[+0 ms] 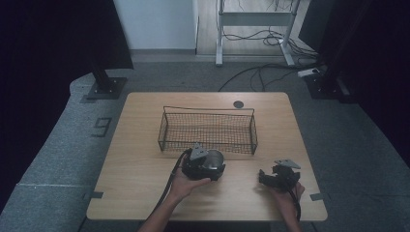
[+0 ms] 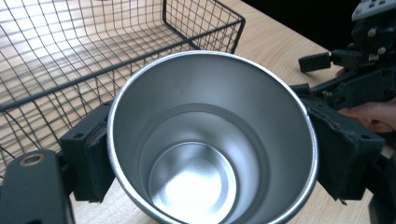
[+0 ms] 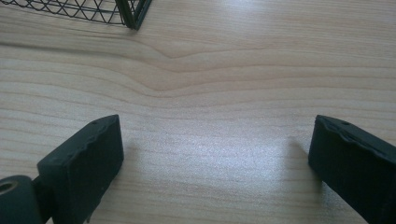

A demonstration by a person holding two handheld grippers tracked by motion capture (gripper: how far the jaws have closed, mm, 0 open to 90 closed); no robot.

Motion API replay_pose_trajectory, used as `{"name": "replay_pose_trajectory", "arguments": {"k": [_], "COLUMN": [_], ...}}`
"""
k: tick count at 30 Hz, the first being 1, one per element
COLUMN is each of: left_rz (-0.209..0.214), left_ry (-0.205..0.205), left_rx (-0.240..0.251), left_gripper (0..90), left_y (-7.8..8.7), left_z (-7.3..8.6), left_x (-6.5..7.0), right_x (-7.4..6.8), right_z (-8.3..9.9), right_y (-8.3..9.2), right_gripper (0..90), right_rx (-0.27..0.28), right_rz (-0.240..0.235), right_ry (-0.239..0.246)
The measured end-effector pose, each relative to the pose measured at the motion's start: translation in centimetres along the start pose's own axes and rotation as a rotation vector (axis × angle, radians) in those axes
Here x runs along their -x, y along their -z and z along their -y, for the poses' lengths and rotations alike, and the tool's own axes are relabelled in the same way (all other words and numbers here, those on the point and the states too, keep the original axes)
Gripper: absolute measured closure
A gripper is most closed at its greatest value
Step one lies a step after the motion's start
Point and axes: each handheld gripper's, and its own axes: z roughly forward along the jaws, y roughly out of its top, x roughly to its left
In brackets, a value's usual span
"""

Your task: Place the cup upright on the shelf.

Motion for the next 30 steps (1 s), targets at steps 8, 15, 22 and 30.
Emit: {"name": "replay_pose_trajectory", "arguments": {"k": [8,15,22,30], "left_rz": [-0.007,-0.015,-0.017,-0.021], "left_ry": [0.005,0.006,0.011,0.008], "left_rx": [0.009,0.022,0.02,0.028], "left_gripper": [14.4,14.5,14.4,14.5], "left_y": [0.7,1.3,1.4,1.6], "left_z": [-0.6,-1.2,-1.5,-2.5], "left_x": [-0.7,-1.1,-1.4,-1.9], "right_x": [0.0,0.0,0.0,0.0], "right_z": [0.0,0.0,0.0,0.0], "right_y": [0.0,0.0,0.0,0.0], "right_gripper": [3.1,3.1,3.1,3.1], "right_rx": [0.0,0.0,0.0,0.0], "right_rz": [0.0,0.0,0.0,0.001], "right_ry": [0.0,0.0,0.0,-0.001]}}
